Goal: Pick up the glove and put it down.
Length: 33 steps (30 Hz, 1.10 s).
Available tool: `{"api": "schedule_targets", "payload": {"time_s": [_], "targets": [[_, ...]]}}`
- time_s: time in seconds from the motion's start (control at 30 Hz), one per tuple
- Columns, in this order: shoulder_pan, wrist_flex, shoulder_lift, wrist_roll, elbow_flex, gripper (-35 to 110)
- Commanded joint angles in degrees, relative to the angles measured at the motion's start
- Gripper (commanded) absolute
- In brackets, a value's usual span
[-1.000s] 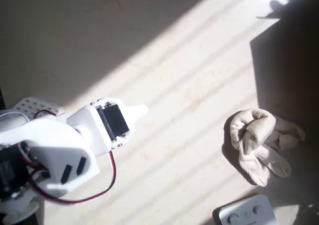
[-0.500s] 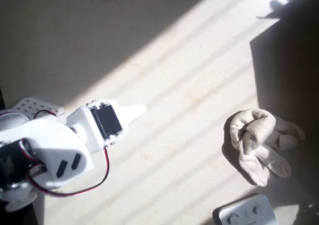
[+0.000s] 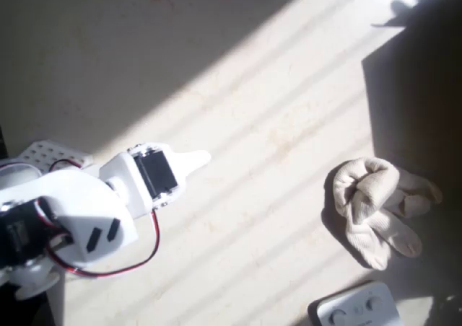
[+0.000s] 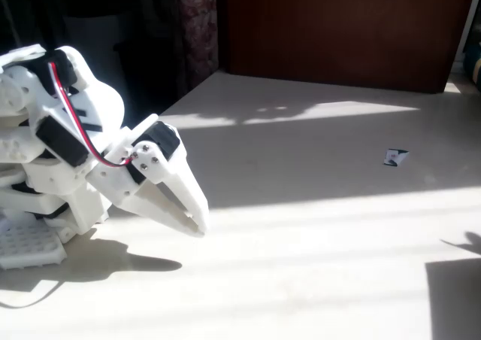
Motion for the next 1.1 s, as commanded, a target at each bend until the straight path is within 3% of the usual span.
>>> {"api": "schedule_targets", "payload": {"time_s": [0.0,1.07], "targets": [[0.88,0.18,0.35,-0.35,0.09,0],[0.79,0.09,0.44,-0.35,0.09,0]]}}
